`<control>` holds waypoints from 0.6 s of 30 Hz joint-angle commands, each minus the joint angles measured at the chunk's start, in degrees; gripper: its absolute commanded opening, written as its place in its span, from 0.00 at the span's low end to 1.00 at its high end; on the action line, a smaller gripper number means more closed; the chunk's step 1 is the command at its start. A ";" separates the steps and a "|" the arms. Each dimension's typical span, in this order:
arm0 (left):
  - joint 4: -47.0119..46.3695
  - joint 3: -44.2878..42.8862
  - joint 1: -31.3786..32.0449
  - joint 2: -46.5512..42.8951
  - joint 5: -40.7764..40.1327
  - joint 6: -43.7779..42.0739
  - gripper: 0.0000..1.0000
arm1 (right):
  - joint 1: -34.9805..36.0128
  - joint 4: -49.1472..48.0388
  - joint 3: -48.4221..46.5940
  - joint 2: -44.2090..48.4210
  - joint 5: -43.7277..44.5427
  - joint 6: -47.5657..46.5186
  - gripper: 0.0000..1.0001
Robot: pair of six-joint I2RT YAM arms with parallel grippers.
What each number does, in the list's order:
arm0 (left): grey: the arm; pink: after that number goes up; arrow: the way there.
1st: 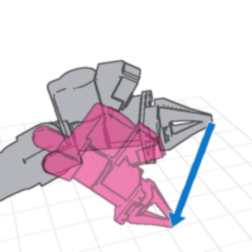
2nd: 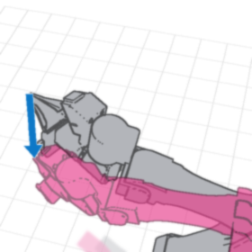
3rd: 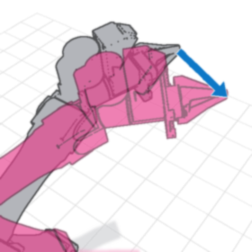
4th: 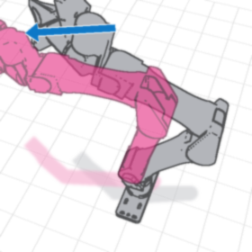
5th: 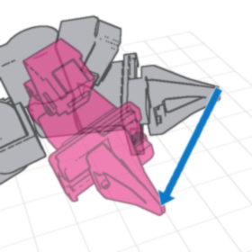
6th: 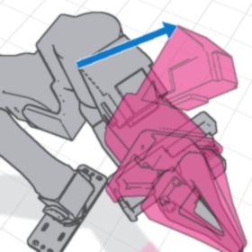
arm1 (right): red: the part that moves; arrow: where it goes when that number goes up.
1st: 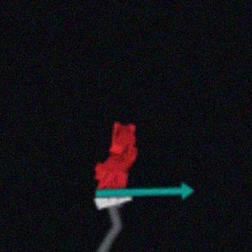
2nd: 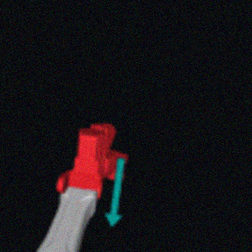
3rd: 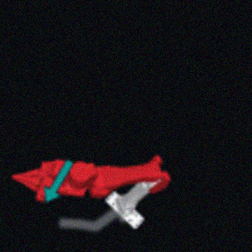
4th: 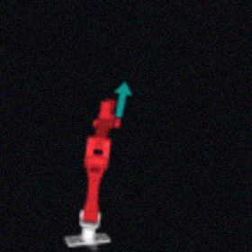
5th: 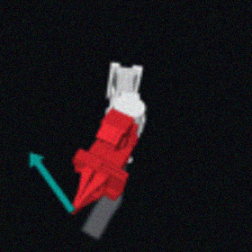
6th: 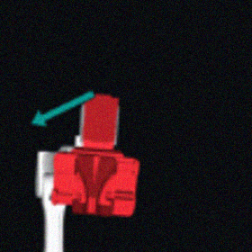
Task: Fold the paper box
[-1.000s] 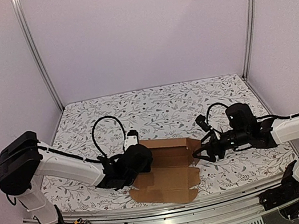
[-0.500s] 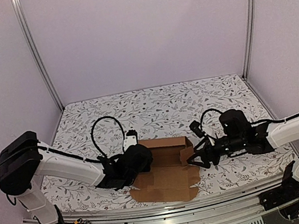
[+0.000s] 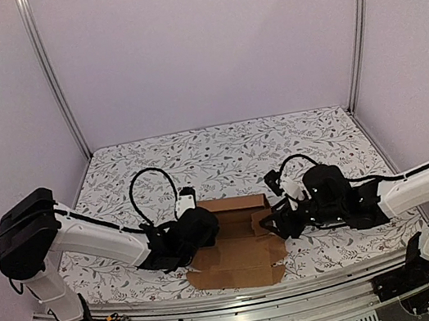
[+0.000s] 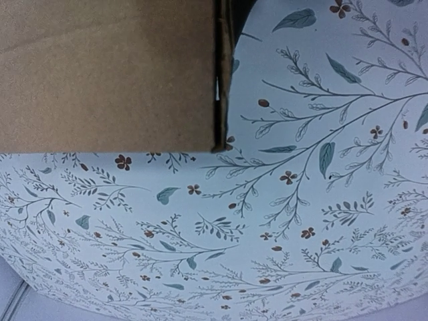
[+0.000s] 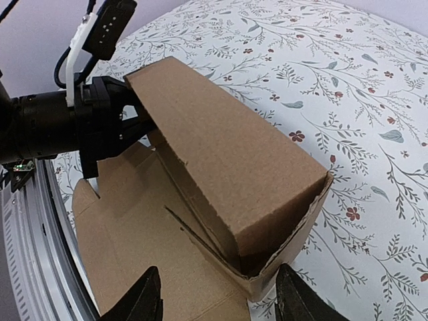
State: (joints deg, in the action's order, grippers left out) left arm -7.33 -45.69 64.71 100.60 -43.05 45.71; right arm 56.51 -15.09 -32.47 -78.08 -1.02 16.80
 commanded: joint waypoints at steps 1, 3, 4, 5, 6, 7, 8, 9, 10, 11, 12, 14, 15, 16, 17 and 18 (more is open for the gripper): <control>1.86 -1.07 0.16 -0.80 -1.07 1.33 0.00 | 1.64 -0.55 -2.31 -2.20 7.21 1.32 0.53; 2.20 -1.19 0.16 -0.67 -1.20 1.61 0.00 | 2.41 -0.49 -3.03 -3.42 8.92 1.31 0.51; 2.37 -1.24 0.16 -0.66 -1.29 1.65 0.00 | 3.00 -0.31 -3.42 -3.93 10.23 1.31 0.50; 2.47 -1.32 0.16 -0.60 -1.33 1.68 0.00 | 3.47 -0.10 -3.87 -4.63 11.64 1.35 0.49; 2.50 -1.26 0.16 -0.60 -1.38 1.71 0.00 | 4.16 0.27 -4.36 -5.09 13.53 1.39 0.49; 2.58 -1.32 0.16 -0.68 -1.42 1.82 0.00 | 4.96 0.73 -4.89 -5.70 15.27 1.39 0.48; 2.77 -1.33 0.16 -0.71 -1.49 1.92 0.00 | 5.41 0.98 -5.31 -6.08 16.50 1.55 0.47; 2.85 -1.33 0.16 -0.71 -1.47 2.01 0.00 | 5.85 1.11 -5.66 -6.75 17.56 1.64 0.46; 2.85 -1.33 0.16 -0.67 -1.43 2.14 0.00 | 6.22 1.12 -6.06 -7.36 18.29 1.85 0.45; 2.85 -1.33 0.16 -0.60 -1.37 2.15 0.00 | 6.45 1.12 -6.42 -7.81 18.85 2.16 0.45; 2.89 -1.41 0.16 -0.51 -1.36 2.19 0.00 | 6.77 1.12 -6.85 -8.59 19.32 2.33 0.44; 3.01 -1.49 0.16 -0.45 -1.26 2.38 0.00 | 7.41 1.12 -7.67 -9.68 20.41 2.66 0.43; 3.02 -1.61 0.16 -0.41 -1.25 2.52 0.00 | 7.72 1.12 -8.02 -10.10 21.14 2.92 0.43; 3.15 -1.64 0.16 -0.45 -1.24 2.58 0.00 | 8.04 1.24 -8.39 -10.83 22.21 3.25 0.42; 3.31 -1.68 0.16 -0.48 -1.29 2.62 0.00 | 8.35 1.33 -8.83 -11.29 23.10 3.64 0.41; 3.43 -1.76 0.16 -0.42 -1.38 2.80 0.00 | 8.52 1.44 -9.17 -11.69 24.68 4.24 0.41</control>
State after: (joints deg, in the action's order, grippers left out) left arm -4.43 -45.82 64.71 100.60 -44.23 47.33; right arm 63.51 -14.17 -39.31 -87.53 18.17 19.07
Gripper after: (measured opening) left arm 0.033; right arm 0.418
